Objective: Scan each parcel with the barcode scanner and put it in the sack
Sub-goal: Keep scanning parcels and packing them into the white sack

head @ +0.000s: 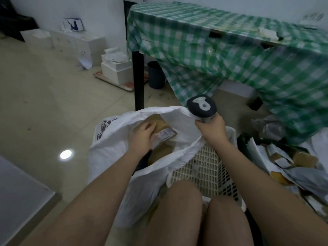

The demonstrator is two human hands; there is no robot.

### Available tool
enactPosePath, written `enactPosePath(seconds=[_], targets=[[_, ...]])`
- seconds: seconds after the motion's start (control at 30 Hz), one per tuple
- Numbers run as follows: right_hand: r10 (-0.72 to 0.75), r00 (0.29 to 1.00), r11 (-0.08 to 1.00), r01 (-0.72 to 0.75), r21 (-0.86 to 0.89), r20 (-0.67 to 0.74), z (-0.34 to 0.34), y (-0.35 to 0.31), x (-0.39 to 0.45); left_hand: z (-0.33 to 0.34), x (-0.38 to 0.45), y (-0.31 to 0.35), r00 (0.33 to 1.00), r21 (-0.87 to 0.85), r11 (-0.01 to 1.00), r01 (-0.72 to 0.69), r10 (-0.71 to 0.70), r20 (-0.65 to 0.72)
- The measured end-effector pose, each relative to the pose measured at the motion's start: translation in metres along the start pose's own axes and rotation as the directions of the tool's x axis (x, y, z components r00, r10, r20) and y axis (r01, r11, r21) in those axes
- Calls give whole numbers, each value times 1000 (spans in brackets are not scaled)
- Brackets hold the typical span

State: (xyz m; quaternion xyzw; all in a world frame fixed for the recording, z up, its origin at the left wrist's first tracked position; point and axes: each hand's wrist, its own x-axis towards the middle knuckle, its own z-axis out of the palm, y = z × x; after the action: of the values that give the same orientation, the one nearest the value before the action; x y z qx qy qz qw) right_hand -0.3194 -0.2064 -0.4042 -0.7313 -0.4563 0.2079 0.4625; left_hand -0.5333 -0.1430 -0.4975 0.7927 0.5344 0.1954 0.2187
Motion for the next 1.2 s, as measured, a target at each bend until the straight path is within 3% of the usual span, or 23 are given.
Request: enactPosePath(seconds=[0.1,0.17,0.37,0.57,0.7,0.93,1.1,1.2], targets=[[11,999,999,-10,43,-36,5,4,18,26,26,3,964,-40,999,34,-22,266],[28,998,997,-24,72,-48,10,9,27,36,30,0,943,-90,996,14,17,332],[73,996,993,-68,97,-43,24,22,33,34,13,-8,999,-259,965,-43,41,-15],[123,992,981,-123,150,11,5,26,20,12,3,29,997,-414,909,-42,10,-78],[188,982,959,-188,213,20,-41,41,-11,1,-2,87,989,-461,876,-140,99,-113],[392,916,901,-365,233,-81,-143,92,-93,31,-34,197,969,-536,819,-207,246,2],[525,829,819,-430,380,-191,-207,144,-151,89,-60,264,894,-510,833,-214,378,242],[588,754,760,-392,518,-293,-234,172,-172,131,-73,293,867,-442,884,-154,336,369]])
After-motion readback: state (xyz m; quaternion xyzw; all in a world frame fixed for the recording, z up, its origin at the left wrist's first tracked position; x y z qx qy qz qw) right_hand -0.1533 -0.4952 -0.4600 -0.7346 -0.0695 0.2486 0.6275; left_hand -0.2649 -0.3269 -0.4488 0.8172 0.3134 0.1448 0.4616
